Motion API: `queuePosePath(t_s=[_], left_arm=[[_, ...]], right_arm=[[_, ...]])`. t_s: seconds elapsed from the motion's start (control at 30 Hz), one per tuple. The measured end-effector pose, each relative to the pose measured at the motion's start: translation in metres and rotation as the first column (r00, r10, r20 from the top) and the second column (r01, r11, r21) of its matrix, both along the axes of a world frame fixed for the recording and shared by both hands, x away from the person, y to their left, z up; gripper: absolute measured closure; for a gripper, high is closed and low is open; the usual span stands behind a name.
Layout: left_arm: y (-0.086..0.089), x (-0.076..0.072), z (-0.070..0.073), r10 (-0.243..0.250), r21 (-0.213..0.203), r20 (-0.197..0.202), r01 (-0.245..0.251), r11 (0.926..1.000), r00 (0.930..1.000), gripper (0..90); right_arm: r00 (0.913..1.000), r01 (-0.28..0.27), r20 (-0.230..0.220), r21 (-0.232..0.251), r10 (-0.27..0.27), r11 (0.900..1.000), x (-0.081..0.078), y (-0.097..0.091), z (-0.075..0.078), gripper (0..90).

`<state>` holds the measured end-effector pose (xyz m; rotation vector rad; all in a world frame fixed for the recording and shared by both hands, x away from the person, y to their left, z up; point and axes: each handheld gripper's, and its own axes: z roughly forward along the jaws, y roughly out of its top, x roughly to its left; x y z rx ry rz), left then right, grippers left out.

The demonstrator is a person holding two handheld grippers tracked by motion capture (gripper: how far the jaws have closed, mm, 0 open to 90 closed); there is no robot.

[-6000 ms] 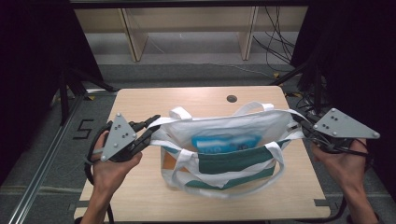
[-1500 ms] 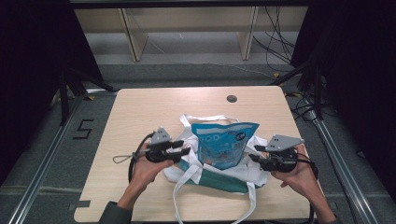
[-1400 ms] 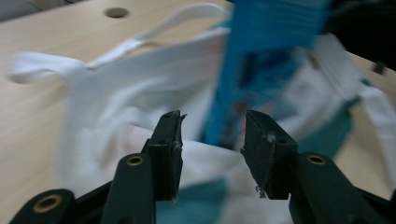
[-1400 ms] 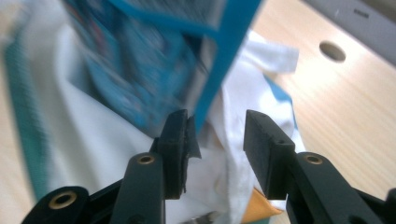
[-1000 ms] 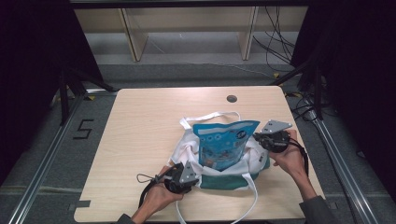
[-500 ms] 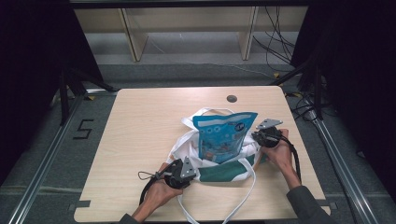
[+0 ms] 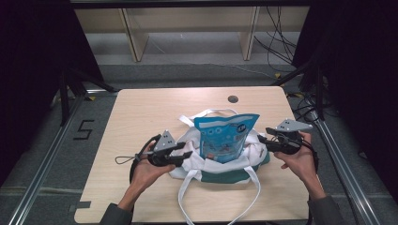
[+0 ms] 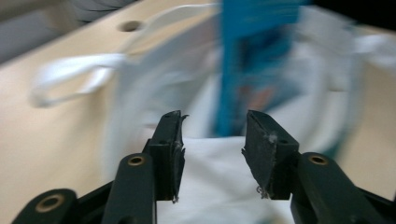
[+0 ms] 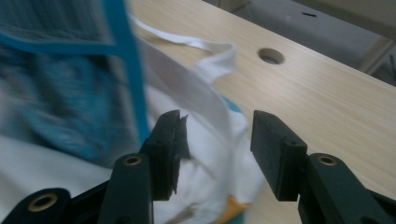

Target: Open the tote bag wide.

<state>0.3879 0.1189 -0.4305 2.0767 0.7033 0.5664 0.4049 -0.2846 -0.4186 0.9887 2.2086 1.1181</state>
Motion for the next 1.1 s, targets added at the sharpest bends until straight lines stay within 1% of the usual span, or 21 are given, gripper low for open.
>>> queuePosePath(t_s=[0.13,0.17,0.23,0.27,0.3,0.33,0.43,0.5,0.53,0.6,0.63,0.67,0.7,0.77,0.83,0.9,0.93,1.0,1.03,1.07,1.1], left_arm=[[0.001,0.021,-0.006,0.030,-0.010,0.002,-0.030,0.9995,0.9995,64.2],[-0.002,0.035,-0.012,0.053,0.005,0.005,-0.053,0.9986,0.9986,64.3],[-0.004,0.042,-0.015,0.060,-0.003,0.005,-0.060,0.9982,0.9982,65.2],[-0.007,0.050,-0.018,0.062,-0.016,0.001,-0.062,0.9979,0.9980,66.0],[-0.010,0.054,-0.020,0.062,-0.015,0.003,-0.062,0.9980,0.9981,66.0],[-0.014,0.059,-0.021,0.070,-0.013,-0.003,-0.070,0.9974,0.9975,68.3],[-0.021,0.077,-0.026,0.064,-0.063,-0.060,-0.068,0.9957,0.9961,72.9],[-0.023,0.093,-0.033,0.119,-0.011,-0.083,-0.120,0.9927,0.9894,79.8],[-0.023,0.093,-0.033,0.119,-0.011,-0.083,-0.120,0.9927,0.9894,80.9],[-0.019,0.108,-0.043,0.150,-0.016,-0.163,-0.154,0.9879,0.9752,81.1],[-0.019,0.119,-0.054,0.177,-0.014,-0.240,-0.186,0.9825,0.9545,80.9],[-0.019,0.119,-0.054,0.177,-0.014,-0.240,-0.186,0.9825,0.9545,80.7],[-0.022,0.123,-0.060,0.184,0.000,-0.267,-0.191,0.9816,0.9460,80.5],[-0.026,0.127,-0.068,0.198,0.014,-0.276,-0.202,0.9792,0.9405,79.7],[-0.032,0.128,-0.073,0.217,0.031,-0.278,-0.217,0.9756,0.9358,79.1],[-0.032,0.126,-0.070,0.216,0.037,-0.266,-0.214,0.9761,0.9394,77.8],[-0.031,0.125,-0.067,0.216,0.035,-0.254,-0.215,0.9761,0.9428,77.8],[-0.027,0.114,-0.056,0.194,0.041,-0.214,-0.189,0.9810,0.9575,74.9],[-0.026,0.109,-0.049,0.175,0.049,-0.189,-0.169,0.9844,0.9663,72.2],[-0.024,0.104,-0.042,0.164,0.046,-0.163,-0.158,0.9863,0.9730,71.2],[-0.020,0.095,-0.031,0.149,-0.029,-0.130,-0.154,0.9876,0.9802,71.2]], right_arm=[[0.9952,-0.087,-0.041,0.020,0.088,0.9960,-0.015,0.011,0.000,54.8],[0.9850,-0.162,-0.061,0.004,0.162,0.9868,-0.024,0.019,-0.004,55.3],[0.9832,-0.165,-0.076,0.014,0.166,0.9861,-0.027,0.022,-0.005,55.8],[0.9692,-0.222,-0.100,0.039,0.225,0.9743,-0.034,0.029,-0.010,58.3],[0.9692,-0.222,-0.100,0.039,0.225,0.9743,-0.034,0.029,-0.010,58.3],[0.9542,-0.263,-0.138,0.036,0.265,0.9642,-0.040,0.034,-0.015,61.2],[0.9424,-0.303,-0.140,0.028,0.304,0.9526,-0.048,0.040,-0.018,72.0],[0.9293,-0.349,-0.140,-0.034,0.342,0.9363,-0.058,0.047,-0.023,85.0],[0.9293,-0.349,-0.140,-0.034,0.342,0.9363,-0.058,0.047,-0.023,85.0],[0.9162,-0.374,-0.183,-0.073,0.356,0.9245,-0.059,0.049,-0.034,87.1],[0.9171,-0.364,-0.211,-0.098,0.338,0.9262,-0.060,0.053,-0.049,88.0],[0.9125,-0.369,-0.226,-0.096,0.341,0.9244,-0.060,0.054,-0.054,88.5],[0.9098,-0.359,-0.258,-0.096,0.325,0.9283,-0.061,0.057,-0.062,90.0],[0.9149,-0.341,-0.292,-0.190,0.279,0.9206,-0.061,0.061,-0.072,90.0],[0.9115,-0.347,-0.298,-0.186,0.284,0.9192,-0.060,0.061,-0.074,90.0],[0.9139,-0.347,-0.287,-0.184,0.287,0.9196,-0.060,0.061,-0.074,90.0],[0.9124,-0.370,-0.262,-0.201,0.315,0.9069,-0.058,0.060,-0.072,88.9],[0.9177,-0.359,-0.245,-0.177,0.312,0.9164,-0.060,0.058,-0.064,84.5],[0.9315,-0.338,-0.195,-0.149,0.307,0.9294,-0.059,0.054,-0.053,83.8],[0.9339,-0.338,-0.166,-0.122,0.317,0.9331,-0.059,0.049,-0.042,83.1],[0.9529,-0.296,-0.089,-0.058,0.290,0.9536,-0.055,0.039,-0.022,80.2]])
